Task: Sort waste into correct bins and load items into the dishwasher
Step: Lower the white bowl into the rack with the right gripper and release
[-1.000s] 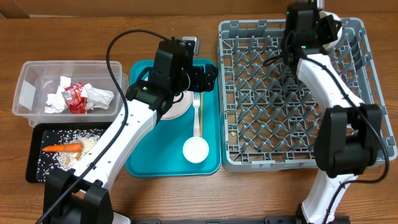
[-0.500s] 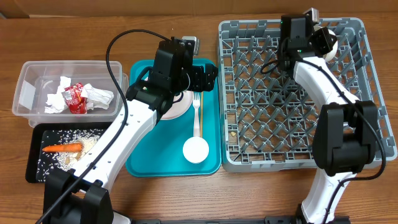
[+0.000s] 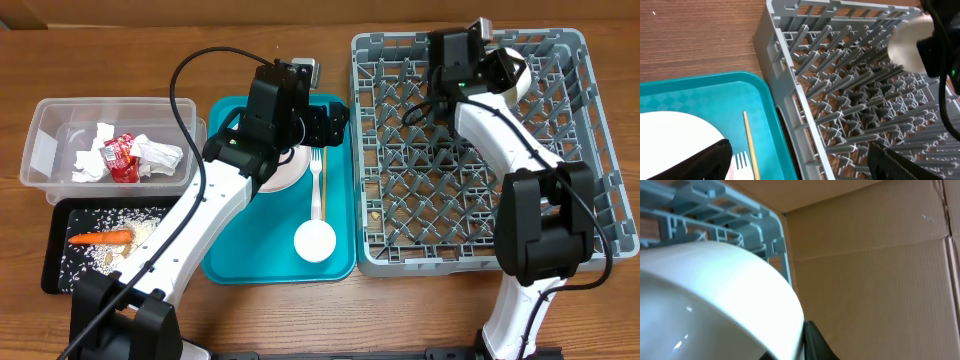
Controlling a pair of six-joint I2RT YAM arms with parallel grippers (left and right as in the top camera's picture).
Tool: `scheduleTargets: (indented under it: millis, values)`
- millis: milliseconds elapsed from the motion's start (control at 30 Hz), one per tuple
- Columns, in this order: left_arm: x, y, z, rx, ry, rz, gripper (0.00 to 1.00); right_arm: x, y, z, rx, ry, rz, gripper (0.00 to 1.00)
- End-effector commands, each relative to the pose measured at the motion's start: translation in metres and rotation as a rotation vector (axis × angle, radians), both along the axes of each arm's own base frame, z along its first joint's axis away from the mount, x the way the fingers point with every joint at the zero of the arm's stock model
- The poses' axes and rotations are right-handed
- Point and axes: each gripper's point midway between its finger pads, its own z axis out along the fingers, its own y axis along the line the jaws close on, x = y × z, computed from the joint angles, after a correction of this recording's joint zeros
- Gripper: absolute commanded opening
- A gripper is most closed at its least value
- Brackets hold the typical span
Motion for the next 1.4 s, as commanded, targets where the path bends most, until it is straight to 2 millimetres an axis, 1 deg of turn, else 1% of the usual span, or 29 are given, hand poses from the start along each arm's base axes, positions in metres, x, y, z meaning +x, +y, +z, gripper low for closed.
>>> scheduleTargets:
  millis: [0,33,67,233,267,367,533,633,700,733,833,900,1000,1067,1167,1200,1267,1367]
  values:
    - [0.004,0.004,0.001,0.036,-0.021,0.01,0.89,-0.005,0.019,-0.022,0.103,-0.015,0.023,0.15]
    - [0.004,0.004,0.001,0.035,-0.021,0.01,0.88,-0.008,0.019,-0.024,0.109,-0.009,0.014,0.17]
    - [0.004,0.004,0.001,0.035,-0.021,0.01,0.89,-0.011,0.018,-0.026,0.113,-0.003,0.005,0.21]
    - [0.004,0.004,0.001,0.035,-0.021,0.009,0.89,-0.014,0.02,-0.027,0.114,0.006,0.004,0.54]
    - [0.003,0.004,0.001,0.035,-0.02,0.009,0.89,-0.014,0.023,-0.027,0.115,0.005,0.01,0.57]
    - [0.003,0.004,0.001,0.035,-0.02,0.009,0.89,-0.013,0.034,-0.026,0.114,0.007,0.033,0.62]
    - [0.003,0.004,0.0,0.037,-0.017,0.01,0.89,-0.013,0.061,-0.021,0.112,0.006,0.087,0.8]
    - [0.002,0.005,-0.001,0.04,-0.012,0.01,0.88,-0.014,0.075,-0.015,0.116,-0.007,0.116,0.88]
    - [0.002,0.005,-0.002,0.041,-0.01,0.011,0.88,-0.015,0.081,-0.007,0.125,-0.03,0.128,0.91]
    - [0.002,0.007,-0.002,0.042,-0.005,0.015,0.88,-0.017,0.084,0.005,0.151,-0.082,0.124,0.93]
    - [0.003,0.014,-0.005,0.047,0.008,0.029,0.88,-0.023,0.085,0.026,0.202,-0.162,0.116,0.95]
    - [0.004,0.018,-0.007,0.041,0.022,0.037,0.87,-0.027,0.087,0.036,0.257,-0.191,0.128,0.95]
    - [0.002,0.021,-0.009,0.017,0.058,0.057,0.87,-0.035,0.088,0.054,0.369,-0.242,0.145,0.95]
    - [-0.002,0.019,-0.011,0.002,0.083,0.051,0.87,-0.041,0.087,0.066,0.446,-0.28,0.149,0.95]
    - [-0.011,0.014,-0.016,-0.023,0.138,0.033,0.87,-0.054,0.085,0.078,0.576,-0.318,0.145,0.95]
    - [-0.017,0.015,-0.021,-0.021,0.17,0.03,0.87,-0.058,0.085,0.08,0.621,-0.326,0.144,0.95]
    - [-0.032,0.023,-0.038,0.029,0.26,0.049,0.9,-0.067,0.088,0.085,0.728,-0.337,0.145,0.95]
    - [-0.05,0.049,-0.06,0.159,0.354,0.129,0.91,-0.075,0.092,0.089,0.829,-0.337,0.156,0.96]
